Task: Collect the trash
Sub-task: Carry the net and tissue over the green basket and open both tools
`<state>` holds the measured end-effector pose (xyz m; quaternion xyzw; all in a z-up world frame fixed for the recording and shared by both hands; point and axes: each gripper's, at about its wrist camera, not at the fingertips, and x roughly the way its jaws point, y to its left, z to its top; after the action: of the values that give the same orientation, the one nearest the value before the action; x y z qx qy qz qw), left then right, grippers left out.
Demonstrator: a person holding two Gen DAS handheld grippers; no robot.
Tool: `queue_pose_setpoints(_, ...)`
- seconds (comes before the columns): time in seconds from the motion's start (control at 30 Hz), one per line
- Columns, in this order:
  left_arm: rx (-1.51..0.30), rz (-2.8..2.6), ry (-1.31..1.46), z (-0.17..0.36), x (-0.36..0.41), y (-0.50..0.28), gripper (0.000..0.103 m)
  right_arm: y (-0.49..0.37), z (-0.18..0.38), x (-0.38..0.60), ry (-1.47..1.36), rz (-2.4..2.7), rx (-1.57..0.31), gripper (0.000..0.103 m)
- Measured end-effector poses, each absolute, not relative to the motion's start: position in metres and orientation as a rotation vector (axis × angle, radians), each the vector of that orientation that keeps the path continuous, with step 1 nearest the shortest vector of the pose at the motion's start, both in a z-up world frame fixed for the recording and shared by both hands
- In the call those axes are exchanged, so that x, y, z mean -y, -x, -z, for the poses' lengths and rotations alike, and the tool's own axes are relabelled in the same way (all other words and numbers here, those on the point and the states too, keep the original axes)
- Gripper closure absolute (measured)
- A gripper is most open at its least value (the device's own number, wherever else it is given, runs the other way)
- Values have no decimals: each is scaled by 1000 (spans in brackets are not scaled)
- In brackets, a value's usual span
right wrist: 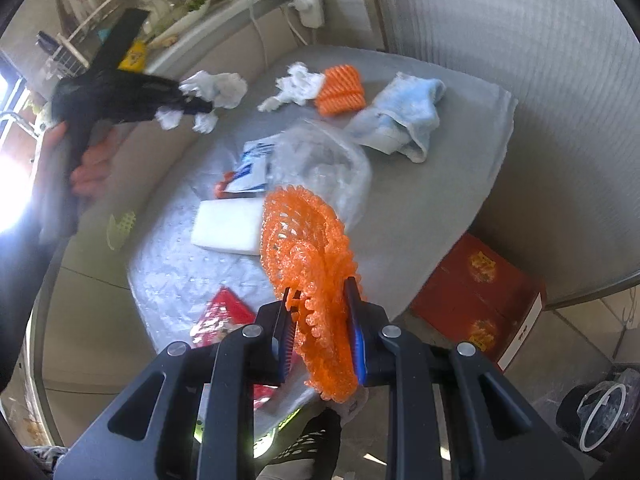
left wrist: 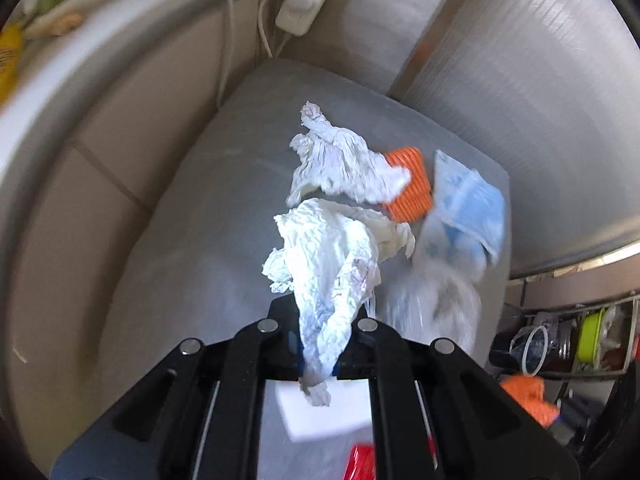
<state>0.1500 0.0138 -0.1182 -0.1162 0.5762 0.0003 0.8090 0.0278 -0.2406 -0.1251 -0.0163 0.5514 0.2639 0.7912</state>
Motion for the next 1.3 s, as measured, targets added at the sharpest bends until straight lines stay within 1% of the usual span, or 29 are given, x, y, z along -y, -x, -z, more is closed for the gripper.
queue_pose_setpoints(0.1,-1199,15,246,91,-14,-94,95,-6,112,227,43,-579,-1164,79)
queue_pose_setpoints(0.2,-1208,29,243,77,-17,-35,95,25,100,212,51,-592,-1148,79)
queue_pose_setpoints(0.3,-1240,70,235,74,-19,32,95,70,93,193,59,-615,-1149,78)
queue_pose_setpoints(0.4,-1286,115,220,78,-21,89,95,120,98,171,59,-636,-1178,77)
queue_pose_setpoints(0.53,-1345,178,197,95,-29,150,95,186,131,138,59,-654,-1247,77)
queue_pose_setpoints(0.77,-1386,260,153,118,-42,209,95,235,223,97,91,-554,-1341,78)
queue_pose_setpoints(0.8,-1391,275,137,120,-43,214,95,238,237,91,108,-531,-1357,75)
queue_pose_setpoints(0.83,-1394,291,117,123,-43,219,95,240,245,87,113,-520,-1371,64)
queue_pose_setpoints(0.9,-1406,313,88,129,-43,226,95,242,260,80,110,-490,-1377,53)
queue_pose_setpoints(0.93,-1410,324,77,132,-42,227,95,243,261,78,108,-476,-1377,46)
queue_pose_setpoints(0.97,-1415,332,68,135,-42,228,95,243,260,77,114,-453,-1374,42)
queue_pose_setpoints(1.03,-1421,357,42,142,-40,231,95,249,249,80,117,-411,-1340,27)
queue_pose_setpoints(1.1,-1432,384,30,151,-38,233,95,254,229,88,92,-376,-1295,21)
queue_pose_setpoints(1.23,-1449,420,7,167,-33,233,95,265,198,107,61,-272,-1249,20)
queue_pose_setpoints(1.3,-1443,441,-22,178,-25,232,95,270,177,123,11,-221,-1216,16)
